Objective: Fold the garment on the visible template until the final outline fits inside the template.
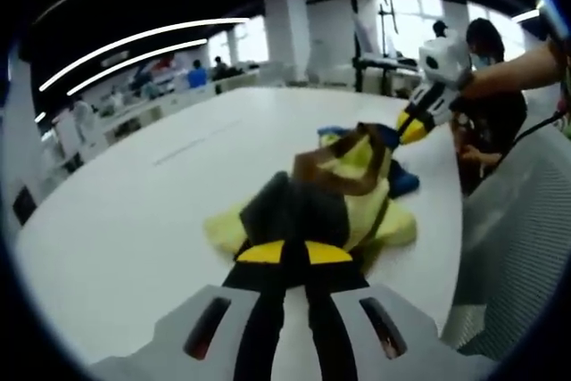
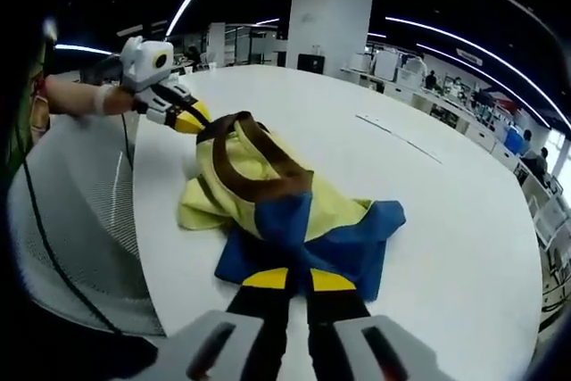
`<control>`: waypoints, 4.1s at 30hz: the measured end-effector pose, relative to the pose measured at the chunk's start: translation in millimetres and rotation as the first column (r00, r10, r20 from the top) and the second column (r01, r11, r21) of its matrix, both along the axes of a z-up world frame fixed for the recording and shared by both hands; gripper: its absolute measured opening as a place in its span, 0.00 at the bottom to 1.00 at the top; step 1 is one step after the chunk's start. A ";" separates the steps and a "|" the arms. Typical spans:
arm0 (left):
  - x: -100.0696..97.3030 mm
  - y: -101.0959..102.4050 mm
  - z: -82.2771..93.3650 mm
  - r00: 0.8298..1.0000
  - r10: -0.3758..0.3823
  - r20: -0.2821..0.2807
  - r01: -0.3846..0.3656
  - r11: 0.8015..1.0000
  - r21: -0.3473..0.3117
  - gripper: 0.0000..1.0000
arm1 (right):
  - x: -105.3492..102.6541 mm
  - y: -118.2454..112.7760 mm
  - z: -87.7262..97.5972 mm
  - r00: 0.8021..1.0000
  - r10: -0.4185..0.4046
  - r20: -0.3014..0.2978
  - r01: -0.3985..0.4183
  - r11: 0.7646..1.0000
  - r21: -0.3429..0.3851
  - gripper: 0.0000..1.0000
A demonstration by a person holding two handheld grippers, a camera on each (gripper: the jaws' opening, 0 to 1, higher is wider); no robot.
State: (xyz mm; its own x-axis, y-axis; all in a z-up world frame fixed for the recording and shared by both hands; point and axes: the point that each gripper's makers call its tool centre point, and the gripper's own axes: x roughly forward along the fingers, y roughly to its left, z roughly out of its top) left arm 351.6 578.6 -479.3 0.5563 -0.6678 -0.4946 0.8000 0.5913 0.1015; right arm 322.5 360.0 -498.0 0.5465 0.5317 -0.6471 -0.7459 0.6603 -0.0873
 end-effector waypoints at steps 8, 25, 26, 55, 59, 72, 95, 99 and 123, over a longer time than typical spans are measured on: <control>0.4 0.0 -0.8 1.000 0.011 -0.008 -0.011 1.000 -0.010 0.02 | 0.7 5.9 0.4 1.000 0.008 -0.001 -0.008 1.000 0.011 0.00; 0.6 1.3 0.6 1.000 0.019 -0.008 -0.020 1.000 -0.012 0.00 | -3.2 -4.1 7.4 0.999 -0.013 0.036 0.013 1.000 0.010 0.00; 0.9 1.5 1.1 1.000 0.023 -0.009 -0.023 1.000 -0.015 0.00 | -2.6 -4.3 7.9 0.999 -0.016 0.038 0.016 1.000 0.011 0.00; 8.5 11.8 26.3 0.996 0.091 -0.002 -0.091 0.986 -0.137 0.00 | 30.2 -23.9 60.9 0.961 -0.157 0.227 0.151 0.987 0.044 0.00; 9.2 11.1 26.7 0.996 0.089 -0.004 -0.089 0.986 -0.139 0.00 | 31.6 -22.2 63.8 0.959 -0.160 0.233 0.152 0.987 0.051 0.00; 34.2 12.8 102.2 0.987 0.097 0.131 -0.065 0.971 -0.230 0.00 | 50.7 -24.4 126.1 0.920 -0.198 0.339 0.166 0.979 0.122 0.00; 14.4 32.0 340.6 0.849 0.239 0.471 0.049 0.852 -0.521 0.00 | 1.5 3.0 342.9 0.795 -0.153 0.587 -0.064 0.941 0.332 0.00; 9.8 34.1 360.0 0.838 0.248 0.487 0.073 0.833 -0.549 0.00 | -1.6 1.7 361.8 0.777 -0.145 0.612 -0.087 0.939 0.332 0.00; 181.8 9.7 126.8 0.965 0.235 0.112 -0.181 0.915 -0.360 0.00 | 173.6 -14.8 128.3 0.967 -0.181 0.180 0.143 0.968 0.206 0.00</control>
State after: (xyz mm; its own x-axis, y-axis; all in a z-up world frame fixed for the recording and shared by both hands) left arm 533.4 588.3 -352.4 0.7506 -0.6423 -0.1550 0.6465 0.7624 -0.0290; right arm 496.1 345.2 -369.7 0.7413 0.5283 -0.4140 -0.6084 0.7894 -0.0821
